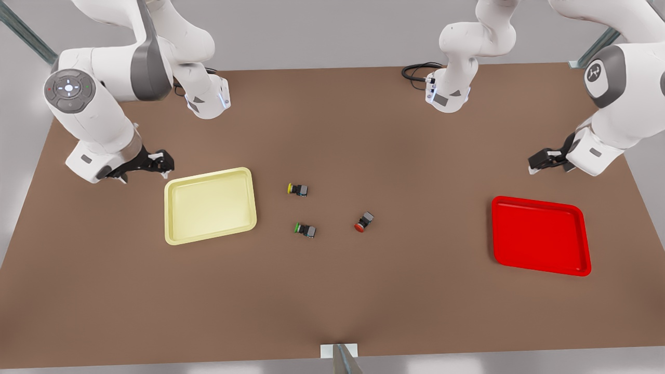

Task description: Place the switches on the corresponding trays according to their colors

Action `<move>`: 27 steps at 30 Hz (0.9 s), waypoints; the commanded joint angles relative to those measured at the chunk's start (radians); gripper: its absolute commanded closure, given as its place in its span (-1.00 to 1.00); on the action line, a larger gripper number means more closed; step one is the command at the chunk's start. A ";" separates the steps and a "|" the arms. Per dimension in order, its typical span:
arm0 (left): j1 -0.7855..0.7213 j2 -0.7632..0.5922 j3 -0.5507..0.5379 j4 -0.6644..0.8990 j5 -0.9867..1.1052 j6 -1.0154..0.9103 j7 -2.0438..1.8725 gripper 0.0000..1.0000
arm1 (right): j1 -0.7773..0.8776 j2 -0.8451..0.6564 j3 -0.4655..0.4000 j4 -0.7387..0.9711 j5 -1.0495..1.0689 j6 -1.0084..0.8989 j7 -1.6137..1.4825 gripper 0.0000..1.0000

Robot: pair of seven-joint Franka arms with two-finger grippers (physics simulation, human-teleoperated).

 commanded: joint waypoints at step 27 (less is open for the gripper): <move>-0.468 0.500 -0.037 0.154 0.000 0.292 -0.360 -1.00 | 0.553 0.530 0.089 -0.210 0.078 0.631 -0.495 -1.00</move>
